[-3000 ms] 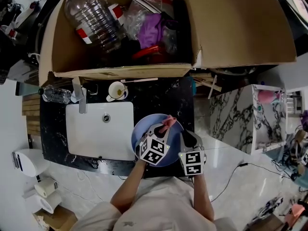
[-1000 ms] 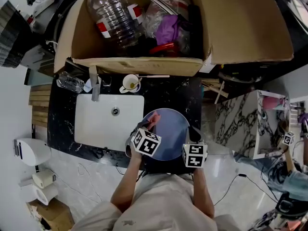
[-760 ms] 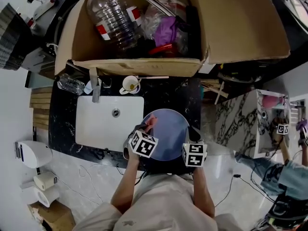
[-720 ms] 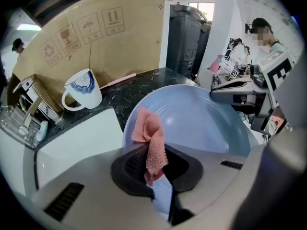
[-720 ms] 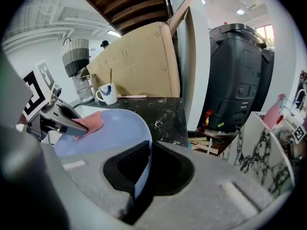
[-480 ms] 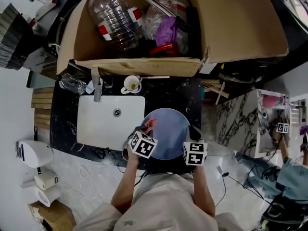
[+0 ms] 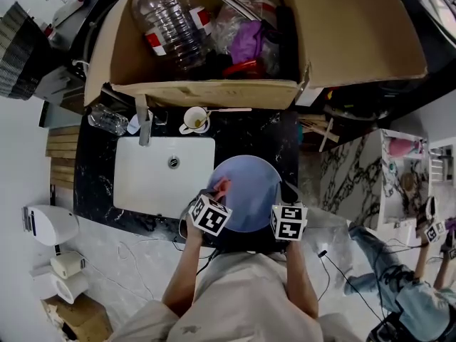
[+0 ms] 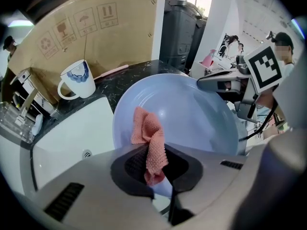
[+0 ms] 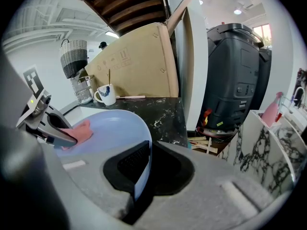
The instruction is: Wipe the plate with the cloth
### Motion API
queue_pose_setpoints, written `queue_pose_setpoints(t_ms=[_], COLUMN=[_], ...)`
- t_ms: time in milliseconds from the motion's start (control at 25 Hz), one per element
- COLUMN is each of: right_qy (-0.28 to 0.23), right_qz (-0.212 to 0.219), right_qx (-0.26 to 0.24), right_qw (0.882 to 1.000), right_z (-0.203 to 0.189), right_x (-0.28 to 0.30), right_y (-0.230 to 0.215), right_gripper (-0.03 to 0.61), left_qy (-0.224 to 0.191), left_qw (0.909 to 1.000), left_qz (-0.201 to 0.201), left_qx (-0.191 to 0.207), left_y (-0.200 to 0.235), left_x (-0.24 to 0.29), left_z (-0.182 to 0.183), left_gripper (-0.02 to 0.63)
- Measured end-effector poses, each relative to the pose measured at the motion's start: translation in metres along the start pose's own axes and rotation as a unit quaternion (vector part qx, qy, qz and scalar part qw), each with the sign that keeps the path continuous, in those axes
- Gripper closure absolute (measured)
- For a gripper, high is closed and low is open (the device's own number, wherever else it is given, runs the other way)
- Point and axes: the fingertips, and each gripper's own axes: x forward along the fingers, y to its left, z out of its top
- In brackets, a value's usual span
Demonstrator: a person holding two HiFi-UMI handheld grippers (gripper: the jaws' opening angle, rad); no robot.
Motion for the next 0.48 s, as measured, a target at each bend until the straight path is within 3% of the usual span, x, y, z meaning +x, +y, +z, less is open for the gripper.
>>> queue_pose_setpoints(t_ms=[480], right_qy=[-0.001], right_qz=[-0.002], right_qx=[0.004], right_qw=[1.000], right_z=[-0.001], right_x=[0.001], right_y=[0.000], right_gripper=[0.551], left_qy=[0.014], left_qw=[0.9994], left_qz=[-0.028], left_qx=[0.016], left_y=[-0.017], left_x=[-0.003], left_z=[-0.014], left_gripper=[0.580])
